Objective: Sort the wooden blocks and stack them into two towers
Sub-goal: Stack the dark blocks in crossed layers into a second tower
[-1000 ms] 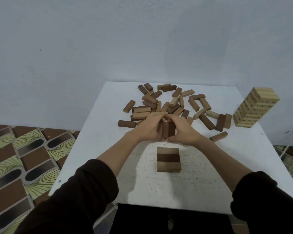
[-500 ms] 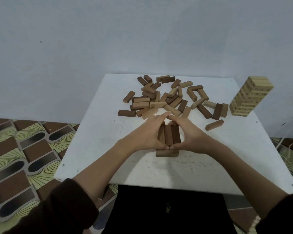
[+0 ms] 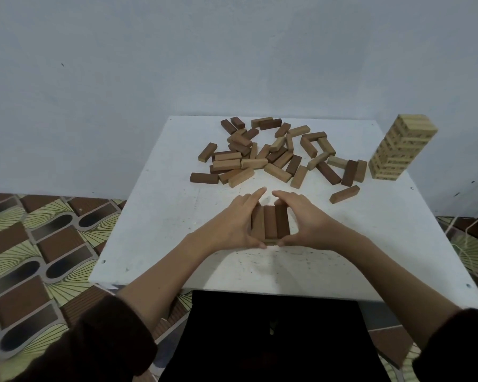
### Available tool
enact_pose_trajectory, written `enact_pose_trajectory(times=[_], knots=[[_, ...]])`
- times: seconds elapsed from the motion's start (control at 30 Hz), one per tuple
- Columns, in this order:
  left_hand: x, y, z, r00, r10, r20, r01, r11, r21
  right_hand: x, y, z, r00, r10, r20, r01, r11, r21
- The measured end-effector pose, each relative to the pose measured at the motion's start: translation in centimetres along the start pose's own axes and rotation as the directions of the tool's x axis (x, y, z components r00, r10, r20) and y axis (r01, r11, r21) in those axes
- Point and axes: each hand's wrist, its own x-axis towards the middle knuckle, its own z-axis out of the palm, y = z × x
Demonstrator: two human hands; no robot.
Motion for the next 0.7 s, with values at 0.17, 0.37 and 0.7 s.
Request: enact_pose_trajectory(times=[0.17, 0.37, 0.7], knots=[[0.1, 0.2, 0.1, 1.0, 0.002, -0.01, -0.003, 0.999, -0.05, 0.1, -0.2, 0.1, 1.0, -0.013, -0.001, 0.013, 1.0, -0.008], [0.2, -0.1, 0.5, 0.999, -0.008, -0.032, 0.003, 0.99, -0.144, 0.4, 0.0, 0.4, 1.0, -0.02, -0.004, 0.02, 1.0, 0.011], [0.4, -0.7, 1.1, 0.998, -0.006, -0.065, -0.011, 0.964, -0.267, 0.5, 0.3, 0.6, 1.0, -0.024, -0.009, 0.025, 0.993, 0.111]])
